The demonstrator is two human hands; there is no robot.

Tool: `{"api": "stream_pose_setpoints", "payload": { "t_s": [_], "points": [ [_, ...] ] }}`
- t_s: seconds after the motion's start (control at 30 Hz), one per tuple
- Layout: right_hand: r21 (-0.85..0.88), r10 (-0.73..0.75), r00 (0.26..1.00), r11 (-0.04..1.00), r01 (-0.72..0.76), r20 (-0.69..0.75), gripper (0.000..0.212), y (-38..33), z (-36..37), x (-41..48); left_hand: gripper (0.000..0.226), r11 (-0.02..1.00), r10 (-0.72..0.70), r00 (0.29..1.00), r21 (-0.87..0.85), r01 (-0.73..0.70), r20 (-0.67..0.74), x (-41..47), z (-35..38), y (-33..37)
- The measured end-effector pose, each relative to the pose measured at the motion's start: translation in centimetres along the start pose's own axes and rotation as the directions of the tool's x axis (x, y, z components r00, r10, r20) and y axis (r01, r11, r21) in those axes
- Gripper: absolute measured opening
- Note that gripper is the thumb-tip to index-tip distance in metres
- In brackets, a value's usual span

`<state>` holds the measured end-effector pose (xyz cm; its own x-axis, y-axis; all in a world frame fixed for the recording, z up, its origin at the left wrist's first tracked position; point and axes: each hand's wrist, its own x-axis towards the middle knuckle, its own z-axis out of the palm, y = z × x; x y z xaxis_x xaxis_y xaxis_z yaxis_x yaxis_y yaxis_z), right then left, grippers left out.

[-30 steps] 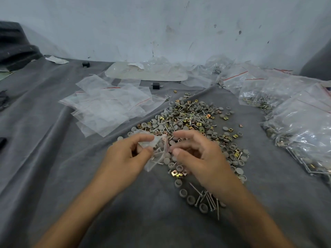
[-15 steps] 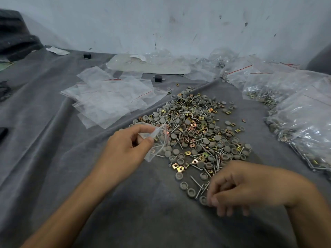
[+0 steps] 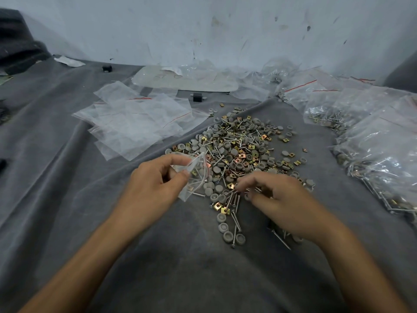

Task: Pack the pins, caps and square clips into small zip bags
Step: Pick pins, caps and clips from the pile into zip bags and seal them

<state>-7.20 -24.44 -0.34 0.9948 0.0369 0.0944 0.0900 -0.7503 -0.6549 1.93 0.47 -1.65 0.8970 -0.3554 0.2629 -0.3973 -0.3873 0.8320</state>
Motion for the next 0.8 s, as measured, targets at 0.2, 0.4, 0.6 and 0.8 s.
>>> {"api": "stream_pose_setpoints", "payload": {
  "t_s": [0.2,0.4,0.6,0.8],
  "points": [
    [-0.156,0.040,0.999,0.987,-0.038,0.007,0.018,0.1,0.3,0.1,0.021,0.999,0.009,1.000,0.031,-0.009,0.005,0.0,0.1,0.2],
    [-0.442,0.099,0.993,0.895,-0.061,0.063,0.024,-1.0,2.1,0.0,0.022,1.000,0.012,1.000,0.019,-0.012,0.003,0.0,0.0,0.0],
    [-0.423,0.093,0.993,0.905,-0.055,0.071,0.011,-0.6,2.1,0.1,0.030,0.999,0.014,1.000,0.042,-0.015,0.013,0.0,0.2,-0.4],
    [0.000,-0.007,0.995,1.000,0.007,-0.098,0.009,-1.1,2.5,0.3,0.022,1.000,-0.006,1.000,0.028,0.006,0.021,-0.2,0.7,-0.5]
  ]
}}
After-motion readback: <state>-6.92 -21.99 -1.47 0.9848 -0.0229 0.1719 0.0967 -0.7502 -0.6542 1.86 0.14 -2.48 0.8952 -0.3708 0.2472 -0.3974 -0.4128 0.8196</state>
